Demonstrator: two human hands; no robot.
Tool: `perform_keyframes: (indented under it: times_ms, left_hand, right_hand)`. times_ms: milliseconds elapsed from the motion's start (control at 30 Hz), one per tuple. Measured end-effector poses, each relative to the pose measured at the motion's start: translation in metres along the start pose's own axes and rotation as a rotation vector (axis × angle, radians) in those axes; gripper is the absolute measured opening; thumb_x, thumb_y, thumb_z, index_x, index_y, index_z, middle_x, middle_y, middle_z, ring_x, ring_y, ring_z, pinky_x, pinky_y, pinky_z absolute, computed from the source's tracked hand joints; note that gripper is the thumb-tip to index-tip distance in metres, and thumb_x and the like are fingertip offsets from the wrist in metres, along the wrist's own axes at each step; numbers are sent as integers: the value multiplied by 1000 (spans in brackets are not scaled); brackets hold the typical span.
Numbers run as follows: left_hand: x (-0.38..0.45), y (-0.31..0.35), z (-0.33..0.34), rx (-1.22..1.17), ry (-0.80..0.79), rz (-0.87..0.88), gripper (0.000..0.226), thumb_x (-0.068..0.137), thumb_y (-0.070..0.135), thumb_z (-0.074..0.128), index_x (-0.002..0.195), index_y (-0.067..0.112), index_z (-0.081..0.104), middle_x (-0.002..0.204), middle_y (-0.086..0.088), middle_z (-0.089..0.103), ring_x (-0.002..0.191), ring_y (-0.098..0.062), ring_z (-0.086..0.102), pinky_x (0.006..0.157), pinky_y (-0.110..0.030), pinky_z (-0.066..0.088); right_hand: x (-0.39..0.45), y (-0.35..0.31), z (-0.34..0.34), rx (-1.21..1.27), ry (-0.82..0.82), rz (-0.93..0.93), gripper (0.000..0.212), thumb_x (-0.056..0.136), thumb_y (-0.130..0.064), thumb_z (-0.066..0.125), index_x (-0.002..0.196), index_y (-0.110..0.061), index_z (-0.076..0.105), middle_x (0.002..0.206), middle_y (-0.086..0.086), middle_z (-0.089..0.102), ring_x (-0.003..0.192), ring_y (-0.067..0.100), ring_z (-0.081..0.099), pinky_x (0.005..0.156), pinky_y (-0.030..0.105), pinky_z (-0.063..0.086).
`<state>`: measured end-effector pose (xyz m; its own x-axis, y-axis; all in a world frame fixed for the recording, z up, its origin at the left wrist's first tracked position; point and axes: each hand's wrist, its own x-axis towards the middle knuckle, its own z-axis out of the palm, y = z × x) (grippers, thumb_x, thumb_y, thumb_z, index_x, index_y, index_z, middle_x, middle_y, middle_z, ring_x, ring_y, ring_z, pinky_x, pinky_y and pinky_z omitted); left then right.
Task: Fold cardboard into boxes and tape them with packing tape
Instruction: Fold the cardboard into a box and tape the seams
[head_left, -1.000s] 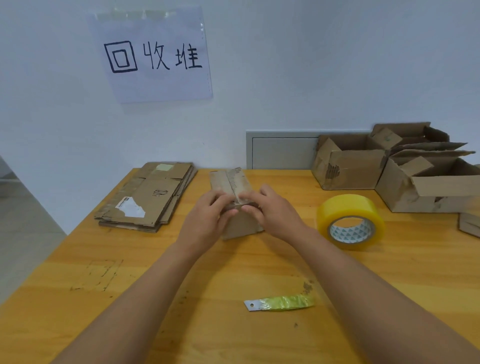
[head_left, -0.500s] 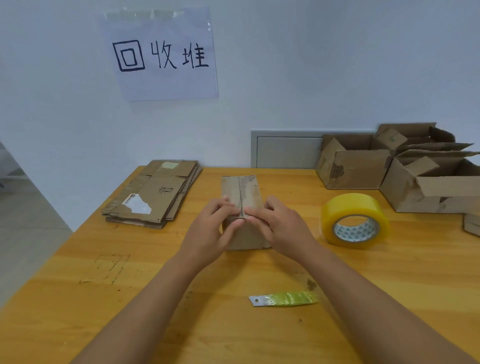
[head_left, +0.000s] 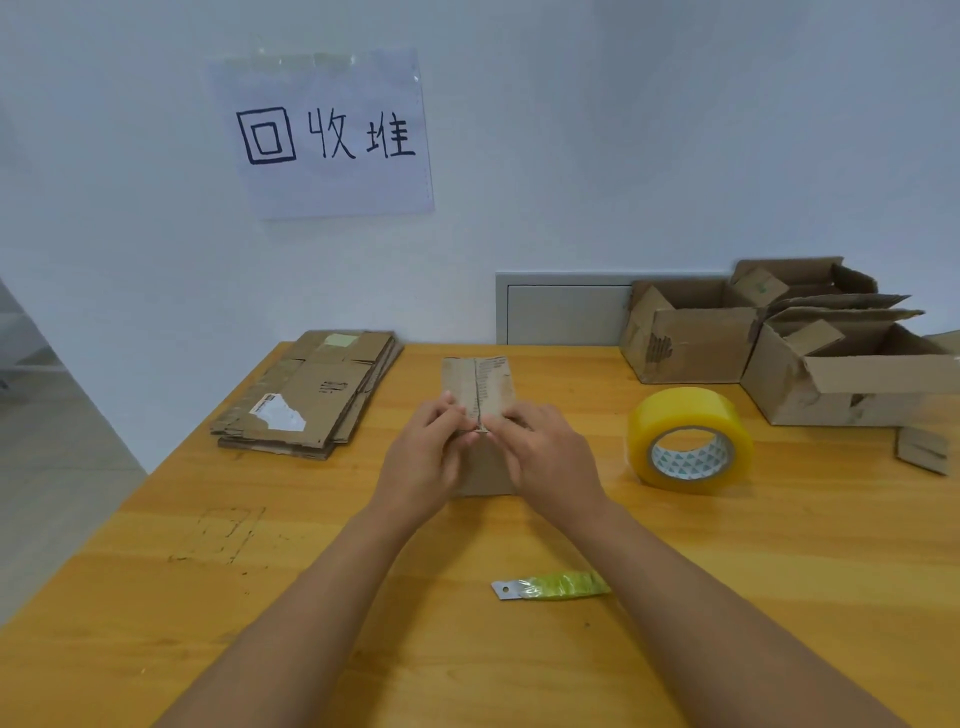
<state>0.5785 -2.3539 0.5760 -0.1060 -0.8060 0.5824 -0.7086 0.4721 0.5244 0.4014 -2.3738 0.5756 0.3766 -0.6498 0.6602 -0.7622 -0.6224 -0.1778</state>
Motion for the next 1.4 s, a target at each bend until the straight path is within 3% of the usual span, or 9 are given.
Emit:
perform_keyframes:
  times_ms: [233, 333, 500, 600, 733, 933, 1100, 1267, 1400]
  left_hand:
    - [14, 12, -15, 120, -80, -69, 35, 100, 36, 51, 132, 21, 54, 108, 10, 50, 99, -7, 50, 79, -28, 48]
    - [29, 12, -19, 172, -115, -69, 25, 101, 28, 51, 120, 21, 64, 105, 8, 49, 96, -7, 47, 77, -28, 44]
    - [32, 6, -17, 195, -137, -26, 12, 95, 18, 54, 103, 17, 64, 117, 5, 53, 106, -8, 46, 88, -30, 43]
    - [45, 4, -17, 223, -303, -98, 43, 96, 33, 42, 135, 16, 51, 156, 3, 35, 141, -11, 29, 112, -30, 26]
    - [55, 1, -18, 287, -460, -152, 71, 87, 46, 23, 152, 23, 34, 161, 6, 28, 150, -10, 14, 120, -32, 15]
    - [50, 1, -12, 361, -333, -87, 51, 101, 37, 37, 150, 23, 40, 157, 6, 36, 147, -11, 22, 117, -27, 17]
    - [16, 1, -12, 280, -116, 108, 47, 96, 54, 44, 122, 22, 66, 129, 10, 60, 119, -7, 51, 91, -24, 46]
    - [12, 7, -11, 194, -95, 82, 50, 96, 51, 45, 120, 15, 70, 127, 2, 66, 124, -9, 51, 93, -31, 50]
    - [7, 4, -16, 110, -208, 14, 25, 100, 31, 55, 122, 22, 60, 145, 2, 52, 144, -9, 32, 103, -29, 41]
  right_hand:
    - [11, -4, -12, 95, -114, 40, 34, 94, -38, 40, 103, -19, 68, 100, -2, 58, 90, 23, 48, 71, 40, 50]
    - [33, 4, -25, 180, -252, 157, 39, 97, -29, 43, 132, -20, 57, 130, -2, 55, 122, 20, 39, 102, 40, 34]
    - [64, 20, -15, 171, -583, 238, 52, 104, -33, 25, 155, -26, 27, 164, -10, 16, 152, 15, 6, 120, 53, 15]
    - [62, 25, -2, 145, -600, 217, 54, 101, -37, 23, 154, -26, 30, 164, -8, 19, 151, 17, 13, 120, 51, 20]
    - [60, 25, -2, 118, -563, 183, 52, 102, -34, 25, 153, -28, 33, 163, -11, 22, 150, 15, 13, 121, 44, 20]
    - [56, 21, -3, 188, -528, 199, 48, 103, -29, 28, 149, -30, 42, 159, -14, 30, 151, 10, 11, 121, 38, 22]
    - [55, 18, -2, 221, -478, 218, 46, 102, -27, 32, 145, -28, 49, 158, -12, 35, 149, 12, 19, 119, 34, 25]
    - [28, 12, -3, 208, -100, 111, 31, 96, -36, 42, 95, -17, 67, 101, -4, 66, 97, 14, 54, 81, 38, 52]
    - [0, 11, -8, 197, -81, 87, 40, 99, -44, 44, 117, -19, 70, 132, -6, 63, 115, 11, 58, 81, 29, 54]
